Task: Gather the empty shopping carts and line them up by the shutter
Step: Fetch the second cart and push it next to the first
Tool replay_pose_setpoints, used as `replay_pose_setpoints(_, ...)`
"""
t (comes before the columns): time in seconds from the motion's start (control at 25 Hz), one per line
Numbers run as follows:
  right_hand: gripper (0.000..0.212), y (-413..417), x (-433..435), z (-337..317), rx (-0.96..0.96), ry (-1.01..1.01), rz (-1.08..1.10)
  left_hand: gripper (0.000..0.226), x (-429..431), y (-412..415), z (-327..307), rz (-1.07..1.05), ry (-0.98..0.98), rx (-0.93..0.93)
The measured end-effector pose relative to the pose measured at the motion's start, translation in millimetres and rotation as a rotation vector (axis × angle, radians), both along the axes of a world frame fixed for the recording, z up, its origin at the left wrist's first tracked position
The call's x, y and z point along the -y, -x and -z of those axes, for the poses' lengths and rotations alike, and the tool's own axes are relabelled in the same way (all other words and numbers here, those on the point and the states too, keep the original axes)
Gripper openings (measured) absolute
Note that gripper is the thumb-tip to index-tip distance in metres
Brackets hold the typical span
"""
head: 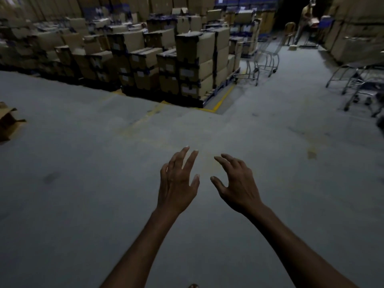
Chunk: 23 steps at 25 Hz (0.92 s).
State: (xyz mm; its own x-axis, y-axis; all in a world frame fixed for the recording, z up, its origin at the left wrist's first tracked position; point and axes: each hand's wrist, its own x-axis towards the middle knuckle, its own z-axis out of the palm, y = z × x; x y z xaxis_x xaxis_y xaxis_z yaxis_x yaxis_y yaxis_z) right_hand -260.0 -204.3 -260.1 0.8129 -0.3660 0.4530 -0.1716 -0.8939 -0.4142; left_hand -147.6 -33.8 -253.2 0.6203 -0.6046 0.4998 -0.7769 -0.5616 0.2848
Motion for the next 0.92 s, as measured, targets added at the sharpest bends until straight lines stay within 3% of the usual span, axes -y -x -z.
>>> replay_pose_setpoints(0.12,0.062,-35.8,39.1,-13.1,0.067,0.029,0.038,0.077,41.8,-49.9,-14.7,0.077,0.025,0.040)
replay_pose_setpoints(0.44,0.062,-101.2,132.6,-57.9,0.140,-0.265,0.067,0.071,161.4,-164.3,-34.0,0.285,0.071,-0.125)
replay_pose_setpoints(0.6,0.064,-117.6,193.7,-75.1,0.154,-0.293,0.064,0.071,240.3,-205.8,-30.6,0.385,0.040,-0.129)
replay_pose_setpoints(0.92,0.061,-172.7,400.9,-38.1,0.165,-0.307,0.186,0.072,432.4,-268.7,-62.4,0.477,0.112,-0.035)
